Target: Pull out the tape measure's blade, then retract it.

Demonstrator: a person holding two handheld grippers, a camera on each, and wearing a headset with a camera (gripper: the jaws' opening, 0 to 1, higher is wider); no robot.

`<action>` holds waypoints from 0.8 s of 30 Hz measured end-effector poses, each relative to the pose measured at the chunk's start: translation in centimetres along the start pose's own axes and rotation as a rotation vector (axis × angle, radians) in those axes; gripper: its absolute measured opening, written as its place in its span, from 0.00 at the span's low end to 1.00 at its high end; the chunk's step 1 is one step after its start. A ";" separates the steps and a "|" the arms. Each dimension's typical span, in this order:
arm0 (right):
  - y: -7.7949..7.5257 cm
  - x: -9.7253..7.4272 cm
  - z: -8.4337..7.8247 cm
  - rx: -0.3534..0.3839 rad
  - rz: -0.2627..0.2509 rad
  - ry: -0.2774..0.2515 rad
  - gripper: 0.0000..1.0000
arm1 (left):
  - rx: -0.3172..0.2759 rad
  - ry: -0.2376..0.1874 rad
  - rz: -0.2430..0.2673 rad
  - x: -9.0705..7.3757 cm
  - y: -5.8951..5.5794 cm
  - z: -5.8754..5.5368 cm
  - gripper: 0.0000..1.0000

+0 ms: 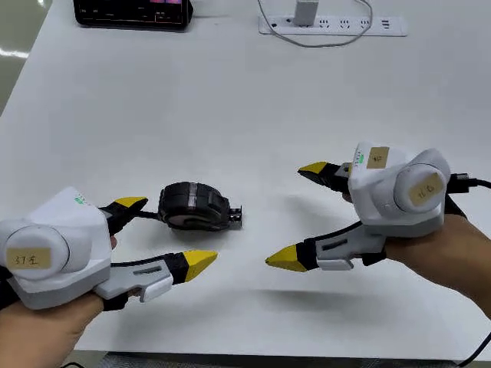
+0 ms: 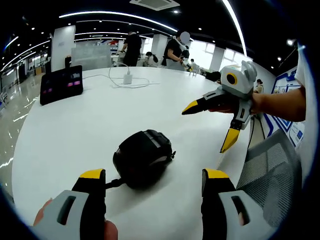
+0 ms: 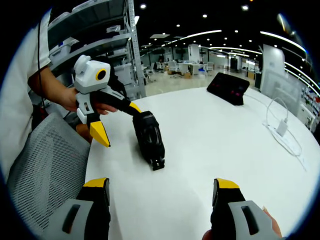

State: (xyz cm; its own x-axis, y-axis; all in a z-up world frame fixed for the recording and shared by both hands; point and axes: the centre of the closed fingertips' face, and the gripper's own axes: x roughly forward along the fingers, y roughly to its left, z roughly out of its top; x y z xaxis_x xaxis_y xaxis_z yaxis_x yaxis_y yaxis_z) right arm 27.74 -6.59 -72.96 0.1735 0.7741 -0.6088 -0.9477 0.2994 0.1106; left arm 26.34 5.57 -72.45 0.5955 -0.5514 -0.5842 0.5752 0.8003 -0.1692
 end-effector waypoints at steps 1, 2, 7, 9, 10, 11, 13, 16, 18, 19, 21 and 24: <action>0.0 -0.1 0.0 0.008 -0.001 -0.005 0.84 | 0.004 0.001 -0.004 0.0 -0.1 0.0 0.76; 0.0 -0.2 -0.1 0.017 0.001 -0.003 0.83 | 0.007 0.001 -0.012 -0.1 -0.2 0.0 0.76; 0.2 -0.6 -0.5 0.024 -0.008 -0.004 0.85 | 0.031 0.003 -0.030 -0.4 -0.6 -0.2 0.78; 0.2 -0.8 -0.6 0.030 -0.011 -0.006 0.85 | 0.029 -0.005 -0.036 -0.5 -0.7 -0.2 0.79; 0.2 -0.9 -0.6 0.032 -0.013 -0.008 0.85 | 0.030 -0.006 -0.035 -0.5 -0.7 -0.2 0.81; 0.2 -0.9 -0.7 0.034 -0.016 -0.010 0.86 | 0.033 -0.006 -0.034 -0.6 -0.6 -0.2 0.82; 0.3 -1.2 -0.7 0.039 -0.021 -0.017 0.87 | 0.037 -0.007 -0.037 -0.7 -0.6 -0.3 0.83; 0.3 -1.4 -0.9 0.044 -0.025 -0.025 0.88 | 0.047 -0.004 -0.040 -0.8 -0.6 -0.4 0.85; 0.4 -1.6 -0.9 0.042 -0.030 -0.040 0.90 | 0.060 -0.004 -0.043 -0.9 -0.5 -0.4 0.86; 0.4 -1.6 -1.0 0.048 -0.031 -0.040 0.91 | 0.061 -0.006 -0.046 -0.9 -0.5 -0.4 0.87; 0.5 -1.8 -1.2 0.048 -0.037 -0.041 0.92 | 0.069 -0.004 -0.046 -0.9 -0.4 -0.4 0.88; 0.6 -2.0 -1.5 0.057 -0.043 -0.042 0.94 | 0.097 0.007 -0.044 -1.0 -0.2 -0.6 0.90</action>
State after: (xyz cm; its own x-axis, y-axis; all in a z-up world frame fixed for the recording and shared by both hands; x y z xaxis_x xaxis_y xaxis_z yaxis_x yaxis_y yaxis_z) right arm 26.42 -8.84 -72.82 0.2260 0.7820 -0.5808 -0.9224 0.3635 0.1304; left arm 25.25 6.11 -72.32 0.5647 -0.5837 -0.5835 0.6523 0.7487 -0.1177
